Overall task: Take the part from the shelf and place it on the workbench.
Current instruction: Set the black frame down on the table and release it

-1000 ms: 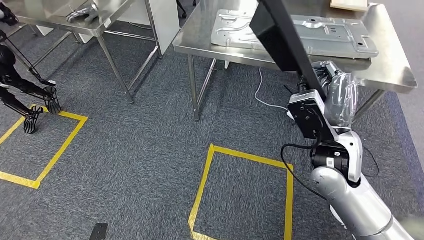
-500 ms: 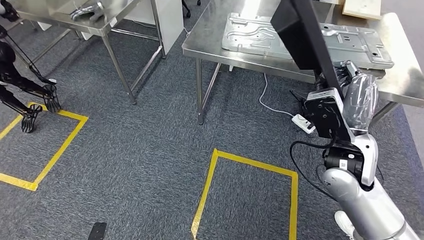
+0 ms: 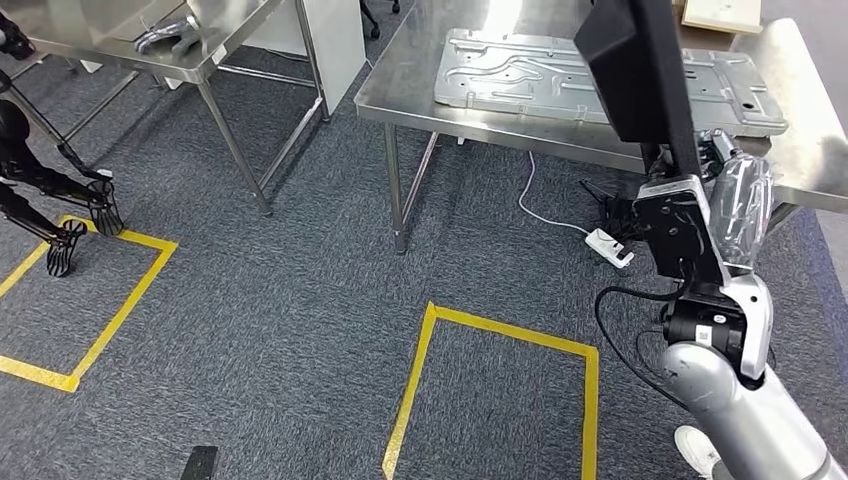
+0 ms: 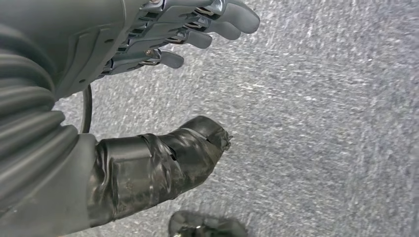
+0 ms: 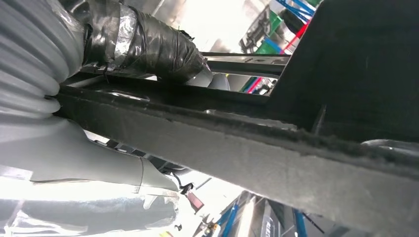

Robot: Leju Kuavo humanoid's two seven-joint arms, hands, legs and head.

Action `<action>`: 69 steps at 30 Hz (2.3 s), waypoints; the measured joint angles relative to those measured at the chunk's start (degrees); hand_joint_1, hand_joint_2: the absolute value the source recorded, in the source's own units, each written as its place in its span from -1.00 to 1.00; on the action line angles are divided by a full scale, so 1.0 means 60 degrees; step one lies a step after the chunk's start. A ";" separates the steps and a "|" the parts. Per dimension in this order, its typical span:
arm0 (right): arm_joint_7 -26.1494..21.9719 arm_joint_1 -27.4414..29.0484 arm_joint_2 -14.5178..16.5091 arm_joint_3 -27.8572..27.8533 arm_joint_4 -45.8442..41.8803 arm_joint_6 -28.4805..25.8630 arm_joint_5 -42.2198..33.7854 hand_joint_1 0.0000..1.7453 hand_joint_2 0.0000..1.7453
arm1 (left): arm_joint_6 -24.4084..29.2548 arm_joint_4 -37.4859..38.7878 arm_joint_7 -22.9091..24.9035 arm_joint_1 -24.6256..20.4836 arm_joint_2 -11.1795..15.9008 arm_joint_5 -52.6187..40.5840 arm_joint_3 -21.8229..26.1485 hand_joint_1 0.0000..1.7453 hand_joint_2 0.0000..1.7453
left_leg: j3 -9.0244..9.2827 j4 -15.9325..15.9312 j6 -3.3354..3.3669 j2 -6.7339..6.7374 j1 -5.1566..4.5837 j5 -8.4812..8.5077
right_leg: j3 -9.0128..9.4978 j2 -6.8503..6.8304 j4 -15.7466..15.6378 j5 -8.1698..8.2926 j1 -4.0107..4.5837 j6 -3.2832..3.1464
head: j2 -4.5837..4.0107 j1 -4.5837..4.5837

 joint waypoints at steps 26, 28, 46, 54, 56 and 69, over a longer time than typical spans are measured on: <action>-0.0302 0.0186 -0.0180 -0.0321 -0.0213 -0.0192 -0.0779 1.00 1.00 | 0.0129 0.0000 0.0123 -0.0042 -0.0018 0.0135 -0.0036 -1.00 1.00 | -0.0562 0.1702 0.0012 0.0133 -0.0083 -0.1280 | -0.0315 0.0126 0.0120 0.0156 0.0028 -0.0084 | 0.0002 -0.0070; -0.0302 0.0211 -0.0180 -0.0321 -0.0213 -0.0196 -0.0780 1.00 1.00 | 0.0143 0.0000 0.0127 -0.0024 -0.0018 0.0133 -0.0037 -1.00 1.00 | -0.0619 0.1694 0.0036 0.0122 -0.0085 -0.1008 | -0.0304 0.0254 0.0136 0.0146 0.0052 -0.0097 | 0.0002 -0.0070; -0.0311 0.0286 -0.0249 -0.0361 -0.0230 -0.0243 -0.0704 1.00 1.00 | 0.0167 0.0000 0.0138 -0.0085 -0.0028 0.0112 -0.0058 -1.00 1.00 | 0.0732 -0.0870 0.0298 0.0211 0.0044 -0.0090 | -0.0735 -0.0029 0.0875 0.0031 -0.0225 0.0587 | 0.0000 0.0020; -0.0249 0.0320 -0.0249 -0.0361 -0.0242 -0.0223 -0.0254 1.00 1.00 | -0.0126 0.0000 0.0052 -0.0085 -0.0031 0.0102 -0.0066 -1.00 1.00 | 0.0189 0.0267 -0.0048 0.0168 0.0041 -0.0781 | -0.0415 -0.0003 0.0271 0.0085 -0.0164 0.0095 | 0.0003 0.0000; -0.0196 0.0323 -0.0247 -0.0361 -0.0239 -0.0163 -0.0131 1.00 1.00 | -0.0180 0.0000 0.0075 -0.0077 -0.0032 0.0097 -0.0069 -1.00 1.00 | -0.0480 0.1521 -0.0033 0.0142 0.0024 -0.1246 | -0.0399 0.0021 0.0273 0.0052 -0.0100 0.0018 | 0.0003 -0.0004; 0.0028 0.0284 -0.0260 -0.0361 -0.0235 0.0251 0.0146 1.00 1.00 | -0.0233 0.0000 0.0231 -0.0078 -0.0015 -0.0005 -0.0194 -1.00 1.00 | 0.0776 -0.0984 0.0617 0.0100 -0.0163 -0.0022 | -0.0467 0.0105 0.1123 -0.0447 -0.0015 0.0343 | 0.0003 0.0038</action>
